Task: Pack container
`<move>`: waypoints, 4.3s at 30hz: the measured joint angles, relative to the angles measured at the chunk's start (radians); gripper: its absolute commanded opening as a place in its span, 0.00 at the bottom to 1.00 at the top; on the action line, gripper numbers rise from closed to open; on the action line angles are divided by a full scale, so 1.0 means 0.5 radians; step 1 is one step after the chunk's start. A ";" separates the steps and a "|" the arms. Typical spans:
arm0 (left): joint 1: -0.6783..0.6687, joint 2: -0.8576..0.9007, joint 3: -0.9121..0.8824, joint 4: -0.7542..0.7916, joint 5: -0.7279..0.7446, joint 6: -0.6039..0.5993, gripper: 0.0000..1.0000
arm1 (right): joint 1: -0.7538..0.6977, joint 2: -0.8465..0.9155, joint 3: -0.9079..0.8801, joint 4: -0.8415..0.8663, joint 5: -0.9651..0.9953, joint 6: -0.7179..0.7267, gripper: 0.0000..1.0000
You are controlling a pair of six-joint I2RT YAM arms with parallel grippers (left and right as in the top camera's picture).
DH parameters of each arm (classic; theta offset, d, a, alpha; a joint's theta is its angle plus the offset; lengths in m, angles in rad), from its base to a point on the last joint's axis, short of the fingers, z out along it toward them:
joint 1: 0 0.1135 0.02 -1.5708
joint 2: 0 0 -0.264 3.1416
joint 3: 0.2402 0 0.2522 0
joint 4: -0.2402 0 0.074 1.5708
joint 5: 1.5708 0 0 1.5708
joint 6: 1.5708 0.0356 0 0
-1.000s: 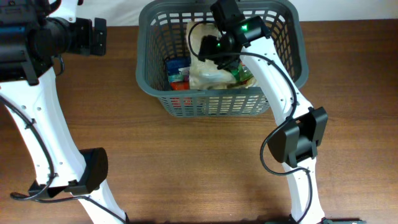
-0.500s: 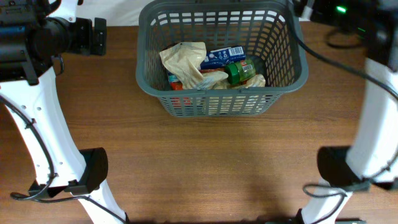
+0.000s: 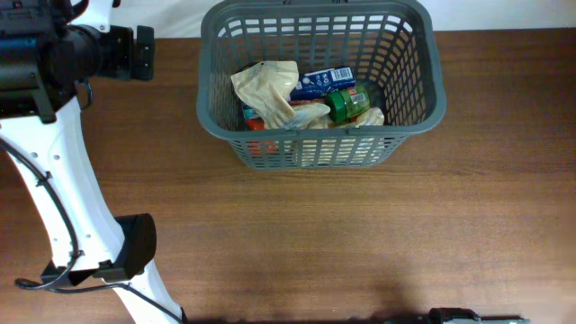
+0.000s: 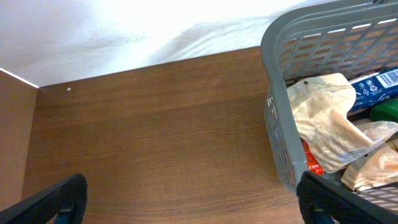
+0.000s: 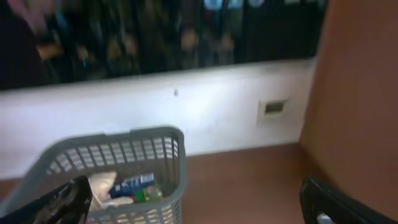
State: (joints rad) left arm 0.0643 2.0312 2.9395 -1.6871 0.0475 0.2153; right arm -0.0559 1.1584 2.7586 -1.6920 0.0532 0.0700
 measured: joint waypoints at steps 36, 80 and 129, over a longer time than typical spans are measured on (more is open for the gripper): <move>0.000 0.000 0.000 -0.001 0.000 0.000 0.99 | -0.029 -1.999 -4.891 2.911 -0.162 -0.425 0.99; 0.000 0.000 0.000 0.000 0.000 -0.001 0.99 | -0.121 -2.285 -5.271 2.605 -0.306 -0.424 0.99; -0.185 -4.026 -5.768 3.098 0.160 -0.172 0.99 | -0.123 -2.293 -5.275 2.613 -0.306 -0.425 0.99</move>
State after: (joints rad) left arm -0.0280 0.0181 0.0555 -0.1383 0.1276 0.1291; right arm -0.1173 0.0120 0.1211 -0.3855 -0.0998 -0.1425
